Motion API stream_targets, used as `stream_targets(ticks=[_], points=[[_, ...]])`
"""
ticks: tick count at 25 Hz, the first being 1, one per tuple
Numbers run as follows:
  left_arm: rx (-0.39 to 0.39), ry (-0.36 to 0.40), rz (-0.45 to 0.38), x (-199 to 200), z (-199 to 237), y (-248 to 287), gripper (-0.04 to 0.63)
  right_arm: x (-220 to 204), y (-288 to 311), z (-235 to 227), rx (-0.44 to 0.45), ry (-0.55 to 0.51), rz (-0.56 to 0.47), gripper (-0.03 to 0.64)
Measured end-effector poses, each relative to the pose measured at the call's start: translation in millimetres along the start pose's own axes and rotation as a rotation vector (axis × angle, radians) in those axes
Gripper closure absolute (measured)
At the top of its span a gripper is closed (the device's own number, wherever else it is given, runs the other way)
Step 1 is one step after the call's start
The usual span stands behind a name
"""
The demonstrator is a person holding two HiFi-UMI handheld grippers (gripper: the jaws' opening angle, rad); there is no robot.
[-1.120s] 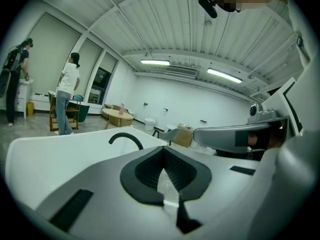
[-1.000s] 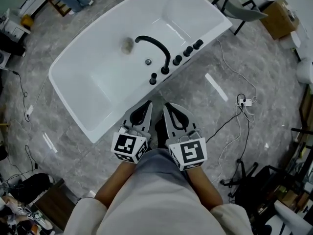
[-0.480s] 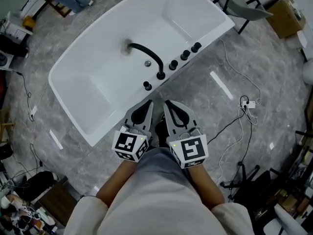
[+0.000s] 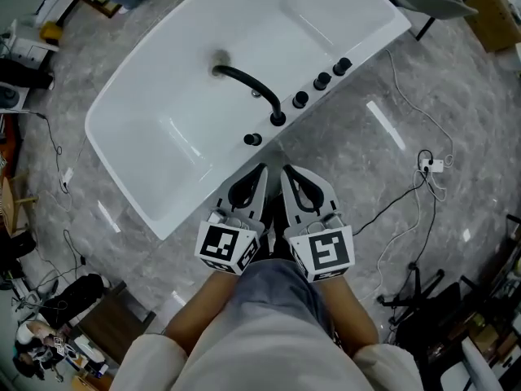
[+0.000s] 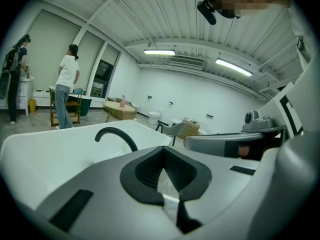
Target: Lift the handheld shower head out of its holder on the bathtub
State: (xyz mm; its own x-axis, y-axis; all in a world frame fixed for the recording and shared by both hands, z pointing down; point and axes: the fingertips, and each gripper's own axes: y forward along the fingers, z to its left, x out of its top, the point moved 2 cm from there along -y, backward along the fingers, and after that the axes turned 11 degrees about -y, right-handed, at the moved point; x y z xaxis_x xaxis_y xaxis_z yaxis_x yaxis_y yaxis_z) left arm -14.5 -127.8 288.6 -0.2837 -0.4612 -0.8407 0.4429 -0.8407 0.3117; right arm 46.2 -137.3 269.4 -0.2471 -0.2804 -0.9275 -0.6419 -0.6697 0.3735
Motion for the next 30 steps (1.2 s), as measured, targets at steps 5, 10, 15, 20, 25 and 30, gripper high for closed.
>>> stream_targets(ticks=[5,10,15,20,25,30], points=[[-0.007,-0.020,0.014,-7.1,20.1,6.6,0.592,-19.7,19.2,-2.6,-0.034,0.034,0.029,0.597],[-0.042,0.004,0.068,-28.3,31.9,15.9,0.592,-36.1,28.8,-3.4,-0.070,0.022,0.049,0.597],[-0.053,0.012,0.085,-49.9,42.5,20.5,0.592,-55.9,38.3,0.5,-0.073,0.023,0.063,0.597],[-0.049,-0.029,0.086,-69.8,61.8,21.0,0.592,-73.9,50.7,7.6,-0.075,0.017,0.083,0.597],[-0.047,-0.067,0.092,-87.5,80.8,25.7,0.592,-93.7,62.8,10.7,-0.064,0.021,0.098,0.597],[-0.040,-0.083,0.099,-103.9,97.9,32.7,0.592,-113.0,72.7,9.9,-0.062,0.031,0.110,0.597]])
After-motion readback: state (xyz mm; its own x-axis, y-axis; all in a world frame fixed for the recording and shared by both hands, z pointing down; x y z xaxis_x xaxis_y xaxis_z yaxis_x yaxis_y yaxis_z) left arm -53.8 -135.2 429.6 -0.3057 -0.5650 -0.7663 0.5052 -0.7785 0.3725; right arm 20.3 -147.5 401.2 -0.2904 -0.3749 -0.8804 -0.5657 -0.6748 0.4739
